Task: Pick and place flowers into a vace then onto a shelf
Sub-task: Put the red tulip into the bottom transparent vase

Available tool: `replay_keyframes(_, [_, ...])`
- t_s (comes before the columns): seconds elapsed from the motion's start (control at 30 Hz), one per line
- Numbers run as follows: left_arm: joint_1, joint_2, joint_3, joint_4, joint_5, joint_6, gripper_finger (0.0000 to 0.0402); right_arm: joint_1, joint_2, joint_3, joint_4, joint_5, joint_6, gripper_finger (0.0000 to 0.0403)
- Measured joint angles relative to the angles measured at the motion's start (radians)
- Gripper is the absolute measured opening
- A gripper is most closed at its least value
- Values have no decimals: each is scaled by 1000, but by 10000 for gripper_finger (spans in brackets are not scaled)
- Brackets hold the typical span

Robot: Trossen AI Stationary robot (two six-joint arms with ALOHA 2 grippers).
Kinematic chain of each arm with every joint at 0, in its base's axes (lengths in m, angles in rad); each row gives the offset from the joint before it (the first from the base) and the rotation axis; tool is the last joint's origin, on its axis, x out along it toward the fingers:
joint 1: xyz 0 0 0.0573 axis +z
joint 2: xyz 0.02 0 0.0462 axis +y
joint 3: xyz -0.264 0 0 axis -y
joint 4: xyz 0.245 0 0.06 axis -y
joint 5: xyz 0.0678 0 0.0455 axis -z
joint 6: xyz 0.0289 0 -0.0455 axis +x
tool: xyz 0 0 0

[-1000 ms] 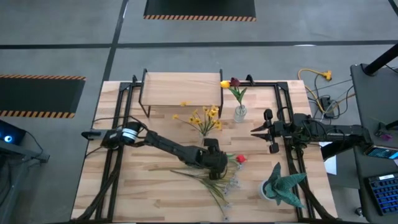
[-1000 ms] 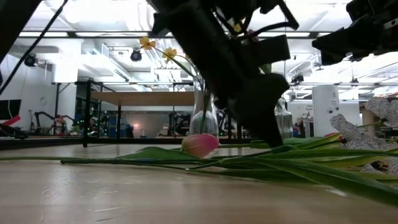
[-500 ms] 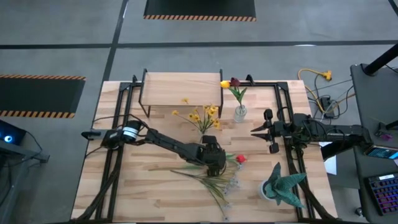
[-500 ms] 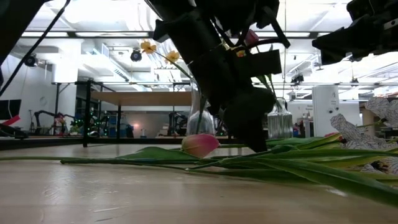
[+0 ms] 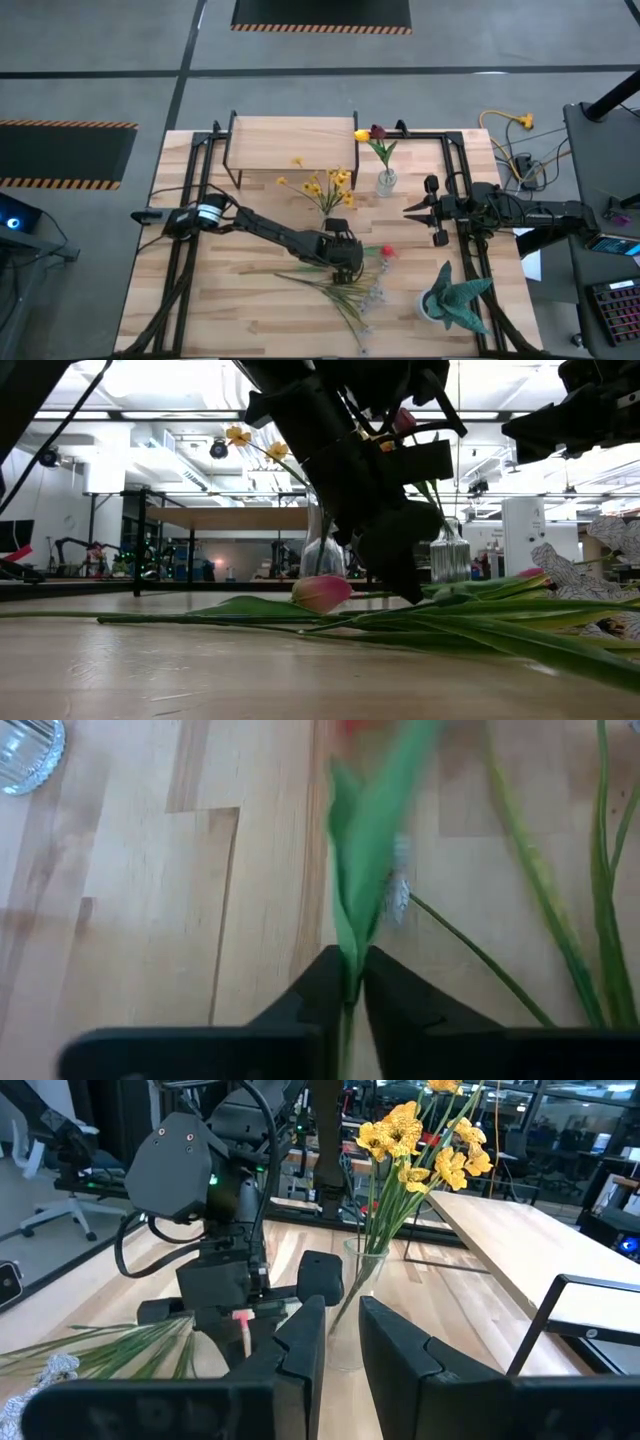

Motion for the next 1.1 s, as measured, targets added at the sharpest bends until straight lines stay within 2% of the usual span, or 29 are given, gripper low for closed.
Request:
replay_keyframes(0.07, [0,-4,0,0,1,0,8,0,0,0,0,0,0,57])
replay_keyframes(0.27, [0,-25,6,-4,1,0,6,0,0,0,0,0,0,57])
replay_keyframes(0.67, [-16,-162,7,-24,-3,68,2,0,0,0,-1,0,0,57])
replay_keyframes(0.77, [-19,-196,8,10,-10,76,1,0,0,0,-2,0,0,57])
replay_keyframes(1.03, [-54,-264,7,247,-38,181,1,0,1,0,-2,0,0,57])
replay_keyframes(1.1, [-63,-279,7,290,-71,207,1,0,1,0,-2,0,0,57])
